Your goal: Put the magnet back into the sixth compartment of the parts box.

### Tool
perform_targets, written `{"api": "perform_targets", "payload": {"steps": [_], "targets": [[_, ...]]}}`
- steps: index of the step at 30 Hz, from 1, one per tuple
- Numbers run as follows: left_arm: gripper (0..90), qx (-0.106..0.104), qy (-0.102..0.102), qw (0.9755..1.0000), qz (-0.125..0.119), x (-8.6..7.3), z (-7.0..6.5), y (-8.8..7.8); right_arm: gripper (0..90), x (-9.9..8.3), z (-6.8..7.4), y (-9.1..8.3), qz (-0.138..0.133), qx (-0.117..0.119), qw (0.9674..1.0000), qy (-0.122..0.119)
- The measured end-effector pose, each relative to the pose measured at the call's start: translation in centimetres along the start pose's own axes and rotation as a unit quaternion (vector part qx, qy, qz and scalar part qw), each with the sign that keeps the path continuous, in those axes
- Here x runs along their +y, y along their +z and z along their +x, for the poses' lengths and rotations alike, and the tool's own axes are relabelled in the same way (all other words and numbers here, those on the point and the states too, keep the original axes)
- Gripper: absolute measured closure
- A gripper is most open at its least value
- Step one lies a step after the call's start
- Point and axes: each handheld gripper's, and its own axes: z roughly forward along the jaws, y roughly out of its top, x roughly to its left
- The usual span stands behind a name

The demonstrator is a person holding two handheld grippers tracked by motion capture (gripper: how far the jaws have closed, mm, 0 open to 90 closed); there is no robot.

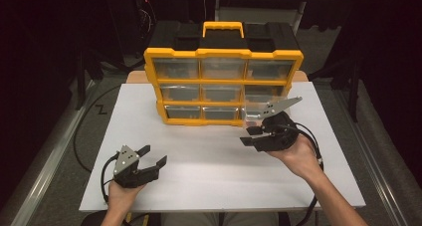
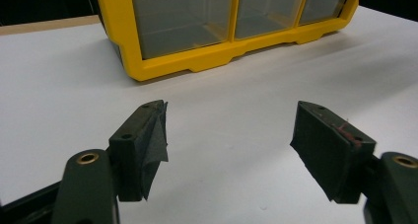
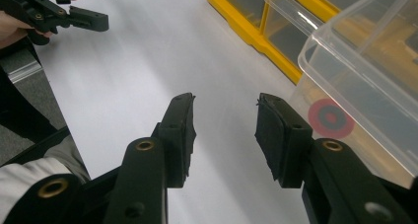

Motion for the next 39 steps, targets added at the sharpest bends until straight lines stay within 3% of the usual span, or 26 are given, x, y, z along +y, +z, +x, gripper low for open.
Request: {"api": "perform_targets", "payload": {"steps": [15, 39], "targets": [[29.4, 0.000, -0.001, 1.0000, -0.003, 0.0, 0.1, -0.1, 60.1, -1.6, -0.6, 0.5, 0.003, -0.002, 0.9999, 0.012], [29.4, 0.002, -0.002, 1.0000, -0.003, 0.0, 0.1, -0.1, 59.2, -4.1, -1.4, 0.2, -0.022, -0.013, 0.9991, 0.034]]}}
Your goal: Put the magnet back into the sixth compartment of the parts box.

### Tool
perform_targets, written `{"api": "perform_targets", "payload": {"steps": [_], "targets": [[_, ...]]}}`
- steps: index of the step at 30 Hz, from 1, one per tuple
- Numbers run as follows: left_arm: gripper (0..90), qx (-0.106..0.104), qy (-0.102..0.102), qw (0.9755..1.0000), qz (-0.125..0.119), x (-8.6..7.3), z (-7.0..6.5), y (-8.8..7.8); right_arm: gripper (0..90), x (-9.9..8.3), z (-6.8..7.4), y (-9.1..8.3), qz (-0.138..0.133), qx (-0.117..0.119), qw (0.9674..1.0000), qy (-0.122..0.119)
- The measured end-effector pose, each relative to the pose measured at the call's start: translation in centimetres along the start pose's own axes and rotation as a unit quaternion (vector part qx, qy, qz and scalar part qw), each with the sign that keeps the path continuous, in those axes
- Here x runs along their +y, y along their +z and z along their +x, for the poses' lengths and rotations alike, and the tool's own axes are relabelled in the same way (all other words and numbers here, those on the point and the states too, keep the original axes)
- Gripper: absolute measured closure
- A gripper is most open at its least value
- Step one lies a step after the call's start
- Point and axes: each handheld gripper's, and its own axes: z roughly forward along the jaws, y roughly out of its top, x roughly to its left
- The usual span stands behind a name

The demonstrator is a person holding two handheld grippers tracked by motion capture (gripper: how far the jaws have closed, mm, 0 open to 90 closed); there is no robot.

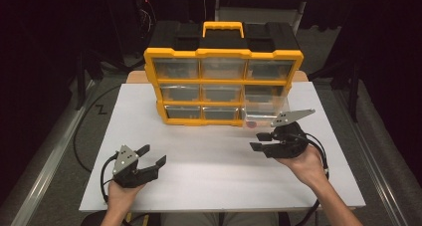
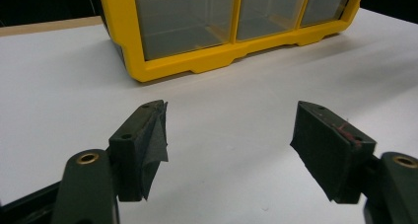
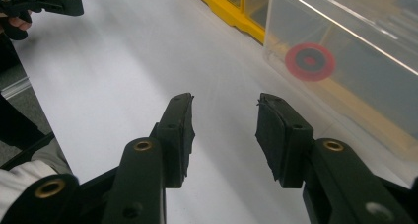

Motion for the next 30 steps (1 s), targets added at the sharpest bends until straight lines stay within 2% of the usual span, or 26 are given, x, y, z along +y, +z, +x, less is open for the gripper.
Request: {"api": "perform_targets", "payload": {"steps": [30], "targets": [[29.4, 0.001, 0.000, 1.0000, -0.002, 0.0, 0.0, -0.1, 57.2, -3.2, -1.4, -1.4, -0.041, -0.019, 0.9985, 0.031]]}}
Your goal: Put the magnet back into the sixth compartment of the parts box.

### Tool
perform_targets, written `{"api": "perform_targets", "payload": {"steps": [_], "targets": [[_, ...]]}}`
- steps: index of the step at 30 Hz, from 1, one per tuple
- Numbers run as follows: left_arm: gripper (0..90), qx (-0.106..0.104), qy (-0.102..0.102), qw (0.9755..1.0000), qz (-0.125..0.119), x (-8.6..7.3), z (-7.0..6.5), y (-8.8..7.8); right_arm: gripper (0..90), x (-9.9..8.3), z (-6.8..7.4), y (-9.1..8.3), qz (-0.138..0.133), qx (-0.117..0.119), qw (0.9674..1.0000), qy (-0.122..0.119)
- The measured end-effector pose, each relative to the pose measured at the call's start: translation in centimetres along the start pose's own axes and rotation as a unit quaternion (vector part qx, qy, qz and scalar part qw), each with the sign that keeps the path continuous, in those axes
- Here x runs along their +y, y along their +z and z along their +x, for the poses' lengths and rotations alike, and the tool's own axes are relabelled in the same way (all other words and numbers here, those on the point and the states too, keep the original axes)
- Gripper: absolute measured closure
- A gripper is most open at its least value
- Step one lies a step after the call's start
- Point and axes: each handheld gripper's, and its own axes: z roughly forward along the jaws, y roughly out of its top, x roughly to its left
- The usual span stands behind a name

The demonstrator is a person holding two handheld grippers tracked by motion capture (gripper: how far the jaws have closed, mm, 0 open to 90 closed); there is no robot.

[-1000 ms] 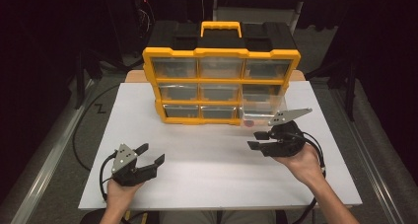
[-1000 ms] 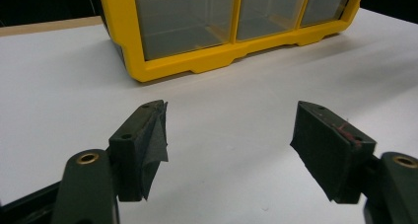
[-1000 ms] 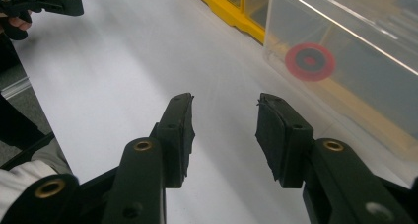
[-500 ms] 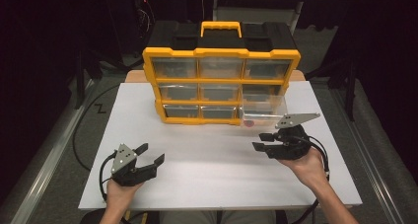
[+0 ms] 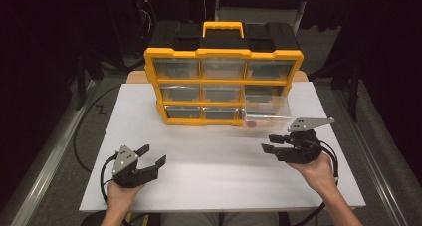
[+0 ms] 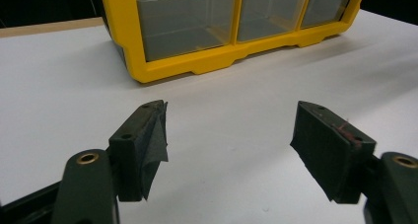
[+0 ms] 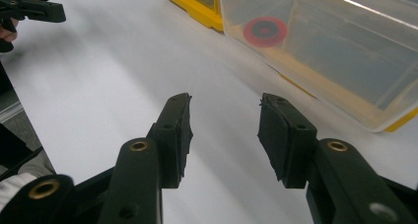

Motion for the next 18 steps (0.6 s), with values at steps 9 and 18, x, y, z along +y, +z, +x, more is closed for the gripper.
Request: {"api": "perform_targets", "payload": {"steps": [9, 18], "targets": [[29.4, 0.000, -0.001, 1.0000, -0.001, 0.0, 0.0, 0.0, 56.5, -0.7, -0.4, -0.3, -0.009, -0.008, 0.9999, 0.008], [29.4, 0.000, 0.000, 1.0000, 0.000, 0.0, 0.0, 0.0, 55.2, -1.8, -0.7, -0.6, -0.024, -0.021, 0.9994, 0.014]]}}
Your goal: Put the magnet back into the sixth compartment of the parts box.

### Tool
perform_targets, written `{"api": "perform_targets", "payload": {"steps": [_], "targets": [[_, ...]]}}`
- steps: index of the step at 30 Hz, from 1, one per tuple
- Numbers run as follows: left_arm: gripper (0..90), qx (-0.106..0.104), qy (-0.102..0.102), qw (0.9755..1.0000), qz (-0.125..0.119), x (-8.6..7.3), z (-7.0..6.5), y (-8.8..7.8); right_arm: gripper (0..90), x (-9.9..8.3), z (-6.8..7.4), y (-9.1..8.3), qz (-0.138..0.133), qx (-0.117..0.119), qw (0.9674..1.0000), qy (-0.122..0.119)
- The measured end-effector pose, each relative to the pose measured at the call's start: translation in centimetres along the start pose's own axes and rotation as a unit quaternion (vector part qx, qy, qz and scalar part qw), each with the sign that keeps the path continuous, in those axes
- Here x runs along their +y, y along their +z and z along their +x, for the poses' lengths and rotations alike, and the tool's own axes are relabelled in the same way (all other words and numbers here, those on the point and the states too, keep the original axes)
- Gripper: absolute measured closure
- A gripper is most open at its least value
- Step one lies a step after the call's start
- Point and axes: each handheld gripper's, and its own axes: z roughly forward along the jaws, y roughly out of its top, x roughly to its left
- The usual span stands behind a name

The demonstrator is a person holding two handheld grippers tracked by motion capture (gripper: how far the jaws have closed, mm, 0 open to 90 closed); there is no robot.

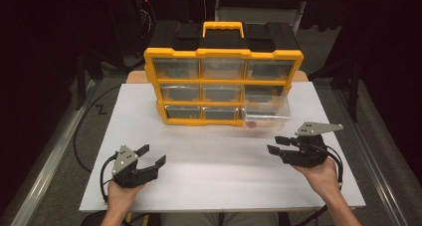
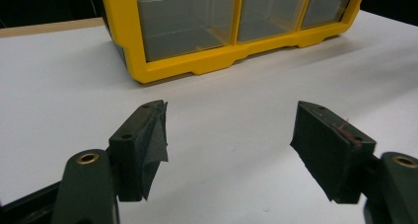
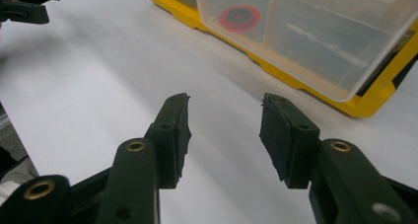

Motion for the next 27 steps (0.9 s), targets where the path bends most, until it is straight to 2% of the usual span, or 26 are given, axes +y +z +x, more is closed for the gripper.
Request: {"api": "perform_targets", "payload": {"steps": [8, 27], "targets": [[29.4, 0.000, 0.000, 1.0000, -0.001, 0.0, 0.0, 0.0, 52.5, -0.8, -0.4, -0.4, -0.018, -0.012, 0.9997, 0.009], [29.4, 0.001, -0.001, 1.0000, -0.002, 0.0, 0.0, 0.0, 49.6, -2.6, -1.1, -0.7, -0.042, -0.033, 0.9983, 0.026]]}}
